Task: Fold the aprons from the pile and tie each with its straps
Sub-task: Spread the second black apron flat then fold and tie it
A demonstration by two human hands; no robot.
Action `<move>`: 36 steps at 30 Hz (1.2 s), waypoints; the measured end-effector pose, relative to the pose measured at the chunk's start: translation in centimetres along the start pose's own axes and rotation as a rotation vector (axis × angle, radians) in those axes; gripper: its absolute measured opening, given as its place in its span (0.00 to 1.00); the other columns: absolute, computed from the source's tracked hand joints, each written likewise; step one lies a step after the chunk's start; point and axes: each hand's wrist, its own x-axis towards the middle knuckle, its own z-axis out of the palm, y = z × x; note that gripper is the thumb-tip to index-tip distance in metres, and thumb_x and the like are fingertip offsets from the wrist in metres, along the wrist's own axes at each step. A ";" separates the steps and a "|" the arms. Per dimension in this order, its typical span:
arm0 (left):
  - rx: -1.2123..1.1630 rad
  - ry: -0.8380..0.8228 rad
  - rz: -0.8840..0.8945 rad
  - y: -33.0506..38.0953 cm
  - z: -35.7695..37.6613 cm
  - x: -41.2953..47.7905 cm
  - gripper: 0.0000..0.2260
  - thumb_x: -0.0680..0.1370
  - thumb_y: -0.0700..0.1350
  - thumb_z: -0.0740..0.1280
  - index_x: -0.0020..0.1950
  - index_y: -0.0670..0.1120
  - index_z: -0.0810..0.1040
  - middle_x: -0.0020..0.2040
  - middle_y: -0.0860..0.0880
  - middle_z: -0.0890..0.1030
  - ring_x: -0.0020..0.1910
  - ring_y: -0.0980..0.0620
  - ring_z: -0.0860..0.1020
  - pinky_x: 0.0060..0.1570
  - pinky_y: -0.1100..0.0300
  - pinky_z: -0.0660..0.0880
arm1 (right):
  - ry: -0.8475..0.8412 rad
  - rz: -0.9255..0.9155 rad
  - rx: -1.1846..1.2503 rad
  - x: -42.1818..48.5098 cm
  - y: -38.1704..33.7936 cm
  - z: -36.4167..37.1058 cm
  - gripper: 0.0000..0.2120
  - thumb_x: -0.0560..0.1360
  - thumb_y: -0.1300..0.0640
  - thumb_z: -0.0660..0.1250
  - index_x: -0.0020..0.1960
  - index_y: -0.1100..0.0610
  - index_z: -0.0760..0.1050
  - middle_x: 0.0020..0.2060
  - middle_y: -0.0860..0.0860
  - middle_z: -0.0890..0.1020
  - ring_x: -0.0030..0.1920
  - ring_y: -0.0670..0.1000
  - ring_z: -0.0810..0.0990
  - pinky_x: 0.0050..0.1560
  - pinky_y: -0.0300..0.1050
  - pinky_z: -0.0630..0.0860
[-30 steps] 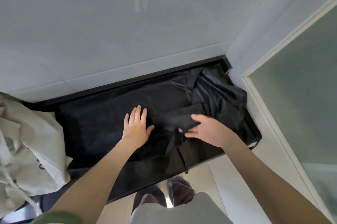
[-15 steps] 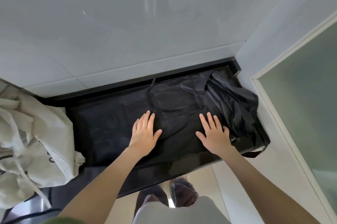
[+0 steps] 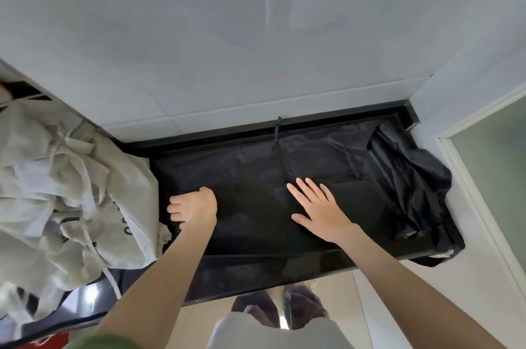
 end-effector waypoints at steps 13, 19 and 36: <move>-0.364 -0.616 0.190 2.6 -3.3 4.1 0.17 0.77 0.45 0.68 0.64 0.44 0.74 0.56 0.43 0.80 0.54 0.43 0.79 0.59 0.46 0.76 | -0.049 -0.240 -0.083 0.5 -3.5 1.2 0.27 0.80 0.39 0.42 0.78 0.42 0.51 0.78 0.48 0.55 0.78 0.54 0.51 0.74 0.54 0.48; -0.236 -0.516 0.265 0.6 -4.7 6.8 0.14 0.80 0.45 0.64 0.64 0.42 0.75 0.56 0.44 0.80 0.54 0.43 0.79 0.58 0.47 0.76 | -0.101 -0.397 -0.076 -0.4 -4.0 2.2 0.26 0.80 0.41 0.50 0.77 0.42 0.55 0.76 0.45 0.60 0.77 0.53 0.55 0.73 0.53 0.48; -0.179 -0.696 0.221 -1.2 -6.1 7.2 0.29 0.81 0.55 0.61 0.78 0.47 0.56 0.71 0.48 0.70 0.66 0.44 0.72 0.65 0.44 0.72 | -0.080 -0.170 0.123 7.1 -14.1 -0.1 0.06 0.79 0.58 0.64 0.53 0.59 0.76 0.52 0.53 0.74 0.54 0.53 0.70 0.56 0.47 0.69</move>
